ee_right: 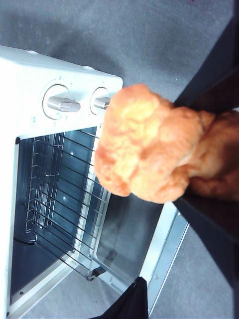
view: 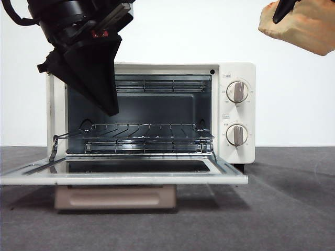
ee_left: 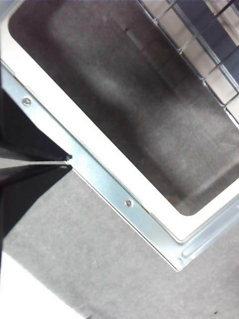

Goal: The left arm flap open the oven, the right arm pick bread and place it into oven, the left arm flap close the oven

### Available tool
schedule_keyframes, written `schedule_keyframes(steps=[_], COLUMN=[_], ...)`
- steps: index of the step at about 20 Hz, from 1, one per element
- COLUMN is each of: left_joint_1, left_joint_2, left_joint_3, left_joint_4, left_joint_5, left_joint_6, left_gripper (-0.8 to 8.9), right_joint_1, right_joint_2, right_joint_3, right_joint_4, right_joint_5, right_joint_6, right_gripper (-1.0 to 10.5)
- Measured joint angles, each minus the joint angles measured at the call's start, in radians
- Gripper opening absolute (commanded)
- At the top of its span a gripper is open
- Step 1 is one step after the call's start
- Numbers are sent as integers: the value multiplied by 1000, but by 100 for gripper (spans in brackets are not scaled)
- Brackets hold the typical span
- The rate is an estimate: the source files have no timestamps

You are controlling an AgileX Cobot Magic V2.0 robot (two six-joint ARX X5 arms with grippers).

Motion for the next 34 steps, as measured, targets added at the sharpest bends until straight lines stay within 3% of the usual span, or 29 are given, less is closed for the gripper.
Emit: schedule_keyframes(steps=[3, 9, 16, 19, 26, 34], left_joint_1=[23, 131, 193, 193, 194, 194], left_joint_2=[-73, -294, -512, -569, -612, -612], left_joint_3=[0, 0, -45, -63, -63, -63], left_joint_4=[33, -9, -134, -164, -166, -166], left_joint_5=[0, -30, -72, -71, -71, -71], left_joint_6=[-12, -29, -28, -28, -28, -28], left_gripper=[16, 16, 16, 16, 16, 16], right_joint_1=[0, 0, 46, 50, 50, 47], right_joint_2=[1, 113, 412, 559, 861, 983], right_joint_3=[0, 0, 0, 35, 294, 357], right_joint_4=[0, 79, 449, 546, 567, 568], right_joint_5=[-14, -129, -236, -235, -154, -30], right_joint_6=[0, 6, 102, 145, 166, 166], right_gripper=[208, 208, 208, 208, 208, 222])
